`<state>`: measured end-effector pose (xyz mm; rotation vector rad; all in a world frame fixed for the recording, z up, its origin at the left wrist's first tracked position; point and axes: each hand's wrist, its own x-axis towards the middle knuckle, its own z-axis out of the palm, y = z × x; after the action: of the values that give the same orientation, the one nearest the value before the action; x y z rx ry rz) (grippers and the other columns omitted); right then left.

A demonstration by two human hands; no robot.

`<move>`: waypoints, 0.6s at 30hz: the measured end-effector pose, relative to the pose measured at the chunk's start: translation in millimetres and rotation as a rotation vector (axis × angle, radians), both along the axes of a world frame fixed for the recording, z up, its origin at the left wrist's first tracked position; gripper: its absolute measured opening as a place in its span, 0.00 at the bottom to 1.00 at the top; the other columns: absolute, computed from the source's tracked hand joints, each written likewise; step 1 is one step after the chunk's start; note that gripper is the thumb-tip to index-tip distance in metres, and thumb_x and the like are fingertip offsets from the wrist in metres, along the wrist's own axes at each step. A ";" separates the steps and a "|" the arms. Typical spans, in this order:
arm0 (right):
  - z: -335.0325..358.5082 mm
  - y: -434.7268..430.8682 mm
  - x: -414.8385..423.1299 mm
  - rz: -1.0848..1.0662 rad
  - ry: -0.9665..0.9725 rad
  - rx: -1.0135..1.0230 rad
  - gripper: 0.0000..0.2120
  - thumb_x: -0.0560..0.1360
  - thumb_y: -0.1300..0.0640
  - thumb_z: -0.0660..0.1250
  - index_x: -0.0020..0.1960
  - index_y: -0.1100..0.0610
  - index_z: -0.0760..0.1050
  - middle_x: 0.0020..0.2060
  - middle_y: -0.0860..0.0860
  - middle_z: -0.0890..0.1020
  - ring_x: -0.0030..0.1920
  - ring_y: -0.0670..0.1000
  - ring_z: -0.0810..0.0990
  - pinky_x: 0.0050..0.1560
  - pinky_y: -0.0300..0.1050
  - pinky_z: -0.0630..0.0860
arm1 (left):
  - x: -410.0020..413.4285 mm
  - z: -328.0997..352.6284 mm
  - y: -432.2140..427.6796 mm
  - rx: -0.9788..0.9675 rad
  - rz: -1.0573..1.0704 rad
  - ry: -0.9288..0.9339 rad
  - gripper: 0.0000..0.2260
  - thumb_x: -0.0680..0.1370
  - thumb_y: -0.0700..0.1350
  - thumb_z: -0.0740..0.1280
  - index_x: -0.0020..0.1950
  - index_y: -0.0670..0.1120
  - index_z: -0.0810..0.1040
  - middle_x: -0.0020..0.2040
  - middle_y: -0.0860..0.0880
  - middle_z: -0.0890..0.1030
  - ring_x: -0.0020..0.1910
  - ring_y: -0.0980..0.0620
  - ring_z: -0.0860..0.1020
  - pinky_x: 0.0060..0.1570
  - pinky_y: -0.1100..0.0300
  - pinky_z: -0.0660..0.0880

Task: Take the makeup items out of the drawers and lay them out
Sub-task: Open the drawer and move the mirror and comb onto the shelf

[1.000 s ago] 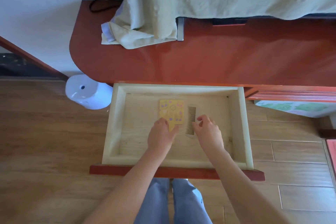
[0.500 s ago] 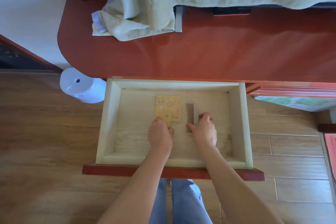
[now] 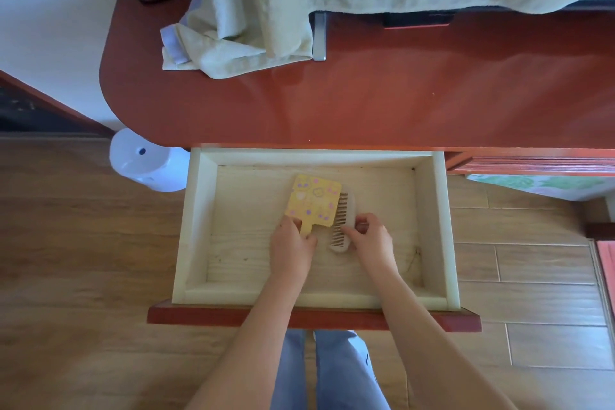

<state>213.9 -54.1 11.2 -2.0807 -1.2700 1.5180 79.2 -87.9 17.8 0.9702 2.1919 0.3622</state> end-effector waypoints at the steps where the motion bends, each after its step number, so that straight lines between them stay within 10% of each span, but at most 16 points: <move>1: 1.4 0.7 1.8 -0.016 0.035 -0.013 0.09 0.73 0.55 0.69 0.52 0.55 0.73 0.44 0.50 0.80 0.41 0.48 0.78 0.35 0.37 0.70 | -3.9 3.3 0.3 0.010 0.061 -0.143 0.13 0.73 0.40 0.70 0.55 0.39 0.76 0.51 0.44 0.81 0.50 0.46 0.78 0.44 0.59 0.70; 6: 17.3 -3.1 15.3 -0.080 0.185 -0.014 0.08 0.74 0.57 0.68 0.53 0.57 0.75 0.38 0.48 0.82 0.29 0.43 0.76 0.26 0.37 0.67 | -18.0 28.4 -4.5 -0.023 0.313 -0.806 0.09 0.74 0.35 0.68 0.53 0.43 0.78 0.42 0.48 0.79 0.37 0.55 0.78 0.28 0.66 0.74; 18: 103.3 26.2 31.7 -0.225 0.405 0.287 0.07 0.75 0.64 0.65 0.47 0.53 0.75 0.35 0.49 0.81 0.29 0.44 0.72 0.24 0.37 0.67 | -24.4 93.3 31.4 0.252 0.096 -0.790 0.08 0.73 0.33 0.68 0.49 0.43 0.76 0.42 0.47 0.80 0.39 0.51 0.79 0.35 0.60 0.76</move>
<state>245.5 -27.9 114.5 -1.5765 -0.9962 1.4600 54.8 -56.6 111.1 0.6797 1.4866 0.9107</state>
